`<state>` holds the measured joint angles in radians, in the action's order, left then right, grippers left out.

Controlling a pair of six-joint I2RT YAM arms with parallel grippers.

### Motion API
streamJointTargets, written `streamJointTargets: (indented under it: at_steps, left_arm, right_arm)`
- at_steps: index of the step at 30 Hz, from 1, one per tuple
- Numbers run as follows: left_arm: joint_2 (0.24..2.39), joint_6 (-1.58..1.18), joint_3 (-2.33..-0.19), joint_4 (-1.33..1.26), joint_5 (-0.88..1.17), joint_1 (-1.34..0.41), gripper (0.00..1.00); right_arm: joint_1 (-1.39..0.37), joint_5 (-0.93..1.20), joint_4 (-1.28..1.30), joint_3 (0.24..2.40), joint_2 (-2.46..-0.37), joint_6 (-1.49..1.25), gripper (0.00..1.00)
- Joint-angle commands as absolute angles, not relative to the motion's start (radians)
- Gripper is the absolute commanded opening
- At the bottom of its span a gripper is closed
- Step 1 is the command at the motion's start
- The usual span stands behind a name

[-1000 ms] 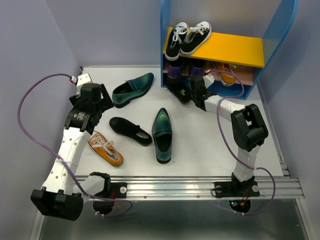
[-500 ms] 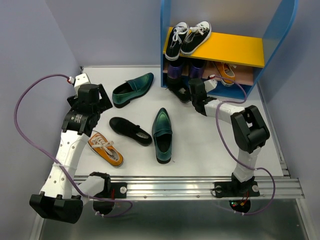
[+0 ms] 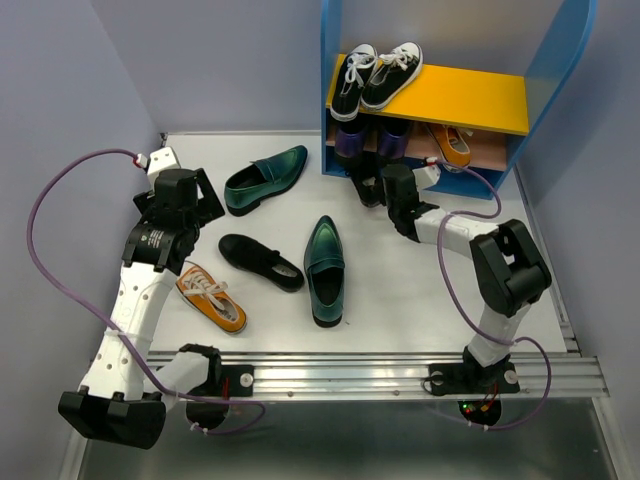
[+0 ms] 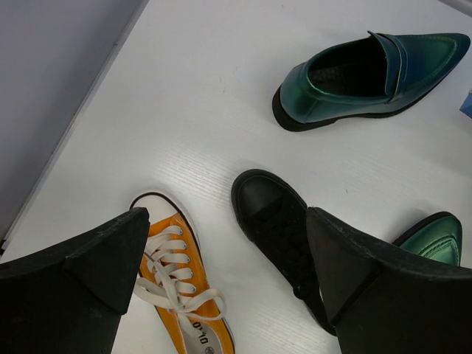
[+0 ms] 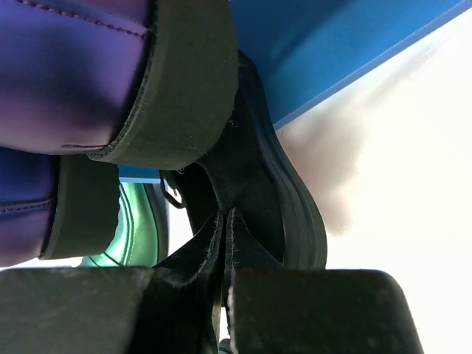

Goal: Place and organize the shoes onto the shoe shelf

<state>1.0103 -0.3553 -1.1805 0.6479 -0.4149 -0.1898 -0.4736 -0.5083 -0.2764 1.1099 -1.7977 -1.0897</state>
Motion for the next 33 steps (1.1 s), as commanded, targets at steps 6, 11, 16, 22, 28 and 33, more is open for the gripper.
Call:
streamJointTargets:
  at_steps: [6,11,16,22,28,33]
  left_arm:
    - [0.974,-0.342,-1.184,0.64,-0.433,-0.193,0.99]
    - [0.974,-0.344,-1.186,0.65,-0.44,-0.193,0.99]
    - [0.97,-0.341,-1.198,0.672,-0.456,-0.192,0.99]
    - [0.969,-0.339,-1.2,0.681,-0.471,-0.192,0.99]
    - [0.98,-0.342,-1.19,0.664,-0.445,-0.192,0.99]
    - [0.982,-0.345,-1.184,0.652,-0.423,-0.193,0.99]
  right_arm:
    - [-0.479,-0.519,-0.518,1.199,-1.839,-1.134,0.01]
    - [-0.479,-0.505,-0.563,1.242,-1.897,-1.218,0.01]
    - [-0.488,-0.531,-0.598,1.293,-1.977,-1.285,0.01]
    - [-0.488,-0.515,-0.63,1.345,-2.031,-1.29,0.01]
    - [-0.488,-0.46,-0.582,1.327,-2.029,-1.215,0.33]
    - [-0.488,-0.433,-0.514,1.309,-2.008,-1.152,0.38]
